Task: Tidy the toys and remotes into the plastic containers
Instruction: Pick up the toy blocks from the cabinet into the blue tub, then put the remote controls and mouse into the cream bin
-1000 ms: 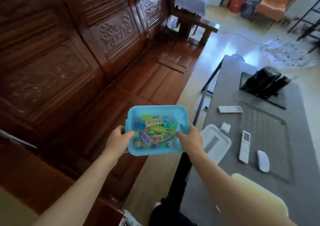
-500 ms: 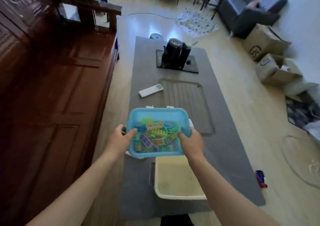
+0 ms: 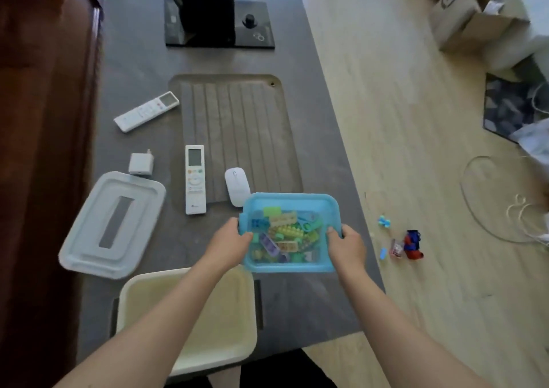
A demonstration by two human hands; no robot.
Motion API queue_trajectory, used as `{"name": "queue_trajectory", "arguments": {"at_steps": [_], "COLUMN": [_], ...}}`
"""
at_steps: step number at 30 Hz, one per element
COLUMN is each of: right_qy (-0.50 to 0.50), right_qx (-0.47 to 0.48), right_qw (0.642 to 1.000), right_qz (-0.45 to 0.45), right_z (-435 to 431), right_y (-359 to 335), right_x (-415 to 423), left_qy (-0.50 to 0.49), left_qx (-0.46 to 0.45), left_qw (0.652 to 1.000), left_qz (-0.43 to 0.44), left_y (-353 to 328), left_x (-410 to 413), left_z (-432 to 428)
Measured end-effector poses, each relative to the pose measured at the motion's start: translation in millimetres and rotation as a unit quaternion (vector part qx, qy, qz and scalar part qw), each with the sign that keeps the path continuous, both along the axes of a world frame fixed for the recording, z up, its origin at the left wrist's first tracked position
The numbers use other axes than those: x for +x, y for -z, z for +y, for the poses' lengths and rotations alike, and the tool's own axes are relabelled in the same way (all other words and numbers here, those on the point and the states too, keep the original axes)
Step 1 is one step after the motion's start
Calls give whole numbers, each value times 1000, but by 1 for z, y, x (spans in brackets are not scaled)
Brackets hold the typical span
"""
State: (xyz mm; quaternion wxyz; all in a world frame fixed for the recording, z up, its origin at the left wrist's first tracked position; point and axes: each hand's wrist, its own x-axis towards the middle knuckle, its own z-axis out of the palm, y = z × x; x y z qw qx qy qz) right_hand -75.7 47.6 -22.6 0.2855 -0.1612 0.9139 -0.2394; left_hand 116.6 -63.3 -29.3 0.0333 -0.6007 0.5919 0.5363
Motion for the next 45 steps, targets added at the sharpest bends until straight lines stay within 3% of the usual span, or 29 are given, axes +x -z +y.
{"name": "queue_trajectory", "arguments": {"at_steps": [4, 9, 12, 15, 19, 25, 31, 35, 40, 45], "right_qy": [-8, -8, -12, -107, -248, -424, -498, -509, -480, -425], "right_qx": [71, 123, 80, -15, -76, 2, 94, 134, 148, 180], "right_qw": [997, 992, 996, 984, 962, 905, 861, 846, 860, 887], "right_qz": [-4, -39, 40, 139, 89, 26, 34, 86, 96, 33], "right_z": [14, 17, 2, -35, -105, -195, -240, -245, -232, -214], "right_y": [28, 43, 35, 22, 23, 59, 103, 121, 123, 116], "right_x": [-29, -38, -38, -27, 11, 94, 153, 170, 162, 146], "left_qy": [52, 80, 60, 46, 41, 36, 24, 27, 3, -55], "left_qx": [57, 65, 44, -32, -138, -181, -187, -174, -151, -73], "left_qw": [996, 992, 995, 996, 986, 974, 974, 976, 982, 994], "left_qz": [-38, -68, -65, -63, -90, -134, -129, -127, -111, -58], "left_y": [19, 33, 36, 32, 27, 32, 44, 51, 54, 54], "left_x": [-27, -34, -27, -11, 27, 87, 120, 132, 147, 164], "left_z": [5, 2, -9, -30, -63, -86, -85, -80, -70, -53]}}
